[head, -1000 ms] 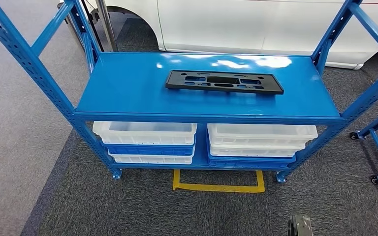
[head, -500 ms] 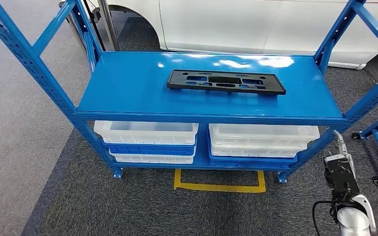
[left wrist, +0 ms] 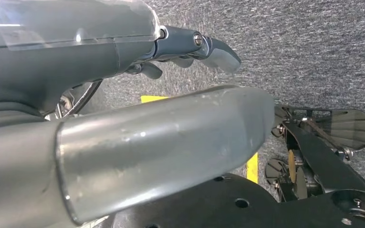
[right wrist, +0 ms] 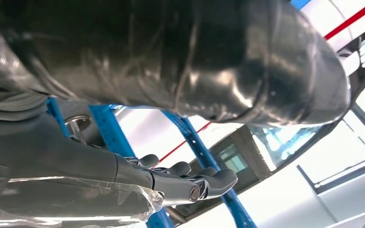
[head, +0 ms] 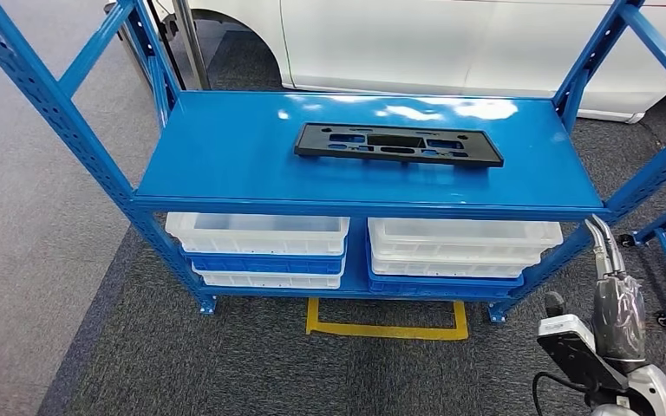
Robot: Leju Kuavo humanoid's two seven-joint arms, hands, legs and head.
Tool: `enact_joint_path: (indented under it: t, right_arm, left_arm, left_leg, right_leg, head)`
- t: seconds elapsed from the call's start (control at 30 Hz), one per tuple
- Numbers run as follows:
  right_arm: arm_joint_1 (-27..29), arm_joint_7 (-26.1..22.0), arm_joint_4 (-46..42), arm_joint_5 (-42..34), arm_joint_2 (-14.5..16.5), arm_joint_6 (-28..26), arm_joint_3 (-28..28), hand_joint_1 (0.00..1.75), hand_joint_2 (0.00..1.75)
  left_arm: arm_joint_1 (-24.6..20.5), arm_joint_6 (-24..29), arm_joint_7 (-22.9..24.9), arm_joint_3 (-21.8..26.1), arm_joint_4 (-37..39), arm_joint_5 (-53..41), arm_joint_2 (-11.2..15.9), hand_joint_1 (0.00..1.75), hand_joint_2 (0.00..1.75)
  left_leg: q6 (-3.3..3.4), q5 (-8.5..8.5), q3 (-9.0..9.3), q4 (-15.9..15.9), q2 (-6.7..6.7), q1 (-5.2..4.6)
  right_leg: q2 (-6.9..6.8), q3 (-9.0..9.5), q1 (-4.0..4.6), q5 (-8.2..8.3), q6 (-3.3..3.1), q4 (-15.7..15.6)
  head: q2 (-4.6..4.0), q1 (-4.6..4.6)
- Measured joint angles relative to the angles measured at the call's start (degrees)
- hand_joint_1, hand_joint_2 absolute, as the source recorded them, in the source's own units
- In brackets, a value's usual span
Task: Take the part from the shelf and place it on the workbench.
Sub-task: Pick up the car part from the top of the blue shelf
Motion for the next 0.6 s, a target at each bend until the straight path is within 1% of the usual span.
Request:
enact_joint_path:
  t: [0.1,0.23,0.37,0.47,0.6]
  right_arm:
    - [-1.43,2.05,-0.02,1.75,-0.57,1.31,2.41,0.0,0.0]
    - [-7.07,5.56,3.94,8.81,-0.83,0.12,7.35,0.0,0.0]
    - [-10.42,7.01,7.44,11.84,-0.91,-1.38,10.15,0.0,0.0]
    - [-12.82,8.7,10.72,15.83,-1.33,-2.74,11.9,0.0,0.0]
    - [-16.53,9.2,16.06,19.94,-2.07,-3.43,14.96,0.0,0.0]
  left_arm:
    - [-0.1,-0.43,0.16,-0.04,0.0,-1.25,0.0,0.0,0.0]
    - [-0.44,-1.17,0.69,-0.35,0.0,-3.21,0.0,0.0,0.0]
    - [-0.56,-1.36,0.95,-0.67,0.0,-3.83,0.0,0.0,0.0]
    - [-0.61,-1.64,1.21,-1.05,0.0,-4.53,0.0,0.0,0.0]
    - [-0.69,-2.52,2.67,-1.55,0.0,-6.04,0.01,0.0,0.0]
  left_leg:
    - [0.0,0.0,-0.03,0.0,0.02,0.0]
    - [0.01,0.03,0.07,0.01,0.03,0.0]
    - [0.05,0.07,0.01,0.03,-0.15,0.0]
    - [0.04,0.06,-0.04,0.03,-0.15,0.0]
    - [0.05,0.06,-0.07,0.03,-0.16,0.0]
  right_leg:
    - [0.02,0.03,-0.01,0.01,0.01,0.0]
    - [0.02,0.05,-0.01,0.02,0.01,0.0]
    - [-0.22,0.06,0.0,0.01,0.01,0.01]
    - [-0.18,0.0,0.0,0.01,0.0,0.01]
    - [-0.19,-0.02,0.0,0.01,0.0,0.01]
  head:
    - [0.0,0.01]
    - [0.0,0.01]
    - [0.0,0.01]
    - [0.0,0.01]
    - [0.0,0.01]
